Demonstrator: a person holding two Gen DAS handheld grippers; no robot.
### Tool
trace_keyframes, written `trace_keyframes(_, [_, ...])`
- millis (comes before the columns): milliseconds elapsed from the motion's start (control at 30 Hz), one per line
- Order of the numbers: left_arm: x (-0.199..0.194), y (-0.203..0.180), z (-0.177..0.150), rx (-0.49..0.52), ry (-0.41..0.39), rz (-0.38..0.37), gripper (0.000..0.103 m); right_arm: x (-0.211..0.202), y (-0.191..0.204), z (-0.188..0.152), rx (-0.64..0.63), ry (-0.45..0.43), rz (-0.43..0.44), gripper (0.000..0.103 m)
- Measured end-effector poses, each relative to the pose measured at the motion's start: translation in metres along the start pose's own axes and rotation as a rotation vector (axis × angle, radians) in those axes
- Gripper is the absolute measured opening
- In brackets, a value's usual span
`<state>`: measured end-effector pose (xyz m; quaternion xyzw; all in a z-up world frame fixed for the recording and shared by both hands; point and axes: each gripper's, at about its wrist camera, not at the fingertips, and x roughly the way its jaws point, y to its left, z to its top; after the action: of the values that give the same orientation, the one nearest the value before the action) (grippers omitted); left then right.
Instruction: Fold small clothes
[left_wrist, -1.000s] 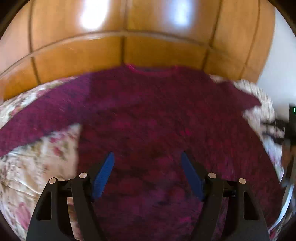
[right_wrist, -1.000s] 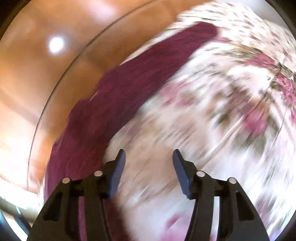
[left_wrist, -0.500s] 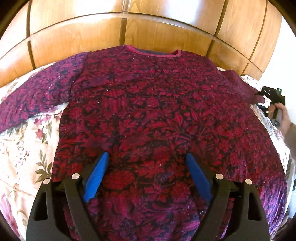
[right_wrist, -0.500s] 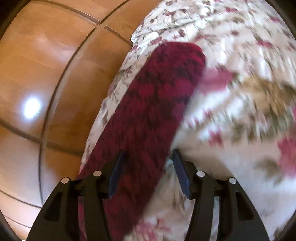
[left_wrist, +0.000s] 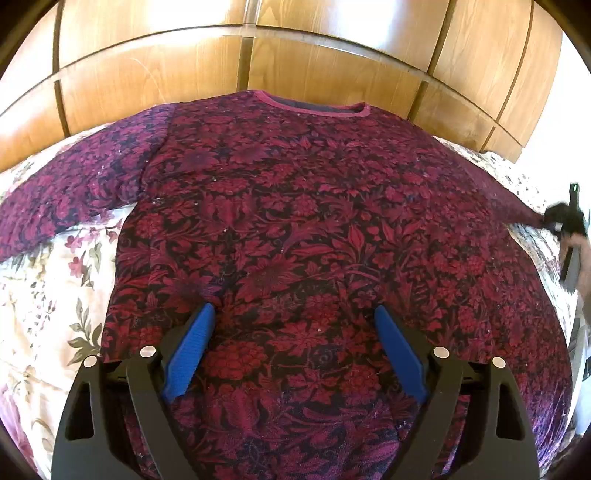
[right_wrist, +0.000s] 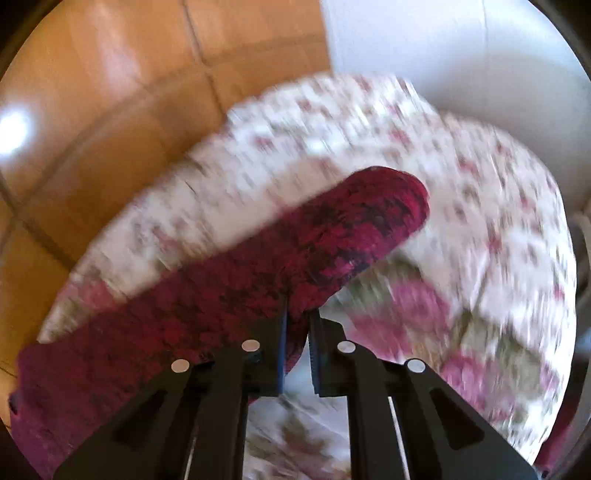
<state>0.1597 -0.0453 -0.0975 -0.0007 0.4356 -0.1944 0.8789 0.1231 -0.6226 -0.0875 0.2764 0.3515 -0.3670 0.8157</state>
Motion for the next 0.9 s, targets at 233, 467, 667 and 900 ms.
trace_keyframes(233, [-0.003,0.002,0.000,-0.008,0.002,-0.012,0.088,-0.004,-0.004,-0.006,0.048,0.028,0.036,0.052])
trace_keyframes(467, [-0.047,0.026,-0.009,-0.142,-0.034,-0.014,0.088,-0.059,0.039,-0.058,-0.190,0.168,0.377,0.073])
trace_keyframes(667, [-0.092,0.060,-0.048,-0.183,-0.019,0.080,0.088,-0.102,0.073,-0.156,-0.420,0.381,0.627,0.073])
trace_keyframes(900, [-0.114,0.076,-0.102,-0.242,0.061,-0.005,0.067,-0.153,0.058,-0.228,-0.581,0.390,0.641,0.069])
